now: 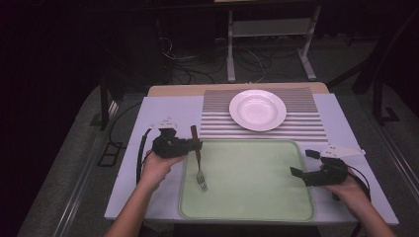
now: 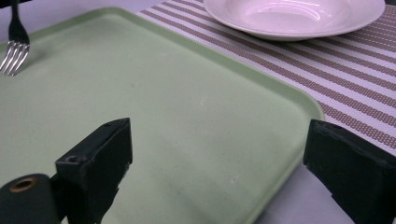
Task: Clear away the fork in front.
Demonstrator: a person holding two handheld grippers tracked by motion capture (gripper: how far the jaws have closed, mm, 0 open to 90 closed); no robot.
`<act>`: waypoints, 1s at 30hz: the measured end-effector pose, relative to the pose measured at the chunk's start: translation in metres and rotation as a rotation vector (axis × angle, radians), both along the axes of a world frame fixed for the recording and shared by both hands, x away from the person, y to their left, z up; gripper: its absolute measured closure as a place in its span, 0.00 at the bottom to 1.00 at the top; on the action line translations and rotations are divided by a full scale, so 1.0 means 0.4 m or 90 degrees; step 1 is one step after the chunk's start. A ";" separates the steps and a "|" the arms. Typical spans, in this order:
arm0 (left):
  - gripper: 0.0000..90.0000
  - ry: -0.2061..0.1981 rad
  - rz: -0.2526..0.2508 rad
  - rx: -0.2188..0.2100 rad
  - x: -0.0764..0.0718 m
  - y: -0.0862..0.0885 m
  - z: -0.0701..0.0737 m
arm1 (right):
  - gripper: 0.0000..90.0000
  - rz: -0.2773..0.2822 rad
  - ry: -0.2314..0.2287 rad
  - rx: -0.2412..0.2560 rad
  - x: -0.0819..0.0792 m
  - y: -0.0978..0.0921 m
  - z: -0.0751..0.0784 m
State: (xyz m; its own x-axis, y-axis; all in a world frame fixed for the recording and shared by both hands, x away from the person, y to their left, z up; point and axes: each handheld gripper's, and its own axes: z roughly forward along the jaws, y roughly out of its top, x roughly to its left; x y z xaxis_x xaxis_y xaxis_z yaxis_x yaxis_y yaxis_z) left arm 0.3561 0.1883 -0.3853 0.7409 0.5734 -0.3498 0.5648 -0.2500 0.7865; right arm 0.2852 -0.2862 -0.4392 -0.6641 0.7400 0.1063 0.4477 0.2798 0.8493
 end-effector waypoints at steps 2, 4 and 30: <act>0.78 0.020 0.003 0.014 0.015 -0.009 -0.027 | 0.09 0.001 0.000 0.000 0.000 0.000 -0.001; 0.75 0.039 0.006 0.022 0.024 -0.016 -0.052 | 0.09 0.003 -0.002 0.000 0.000 -0.003 -0.002; 0.75 0.057 0.077 0.101 0.014 -0.013 -0.117 | 0.09 0.016 -0.018 0.024 0.006 -0.011 0.005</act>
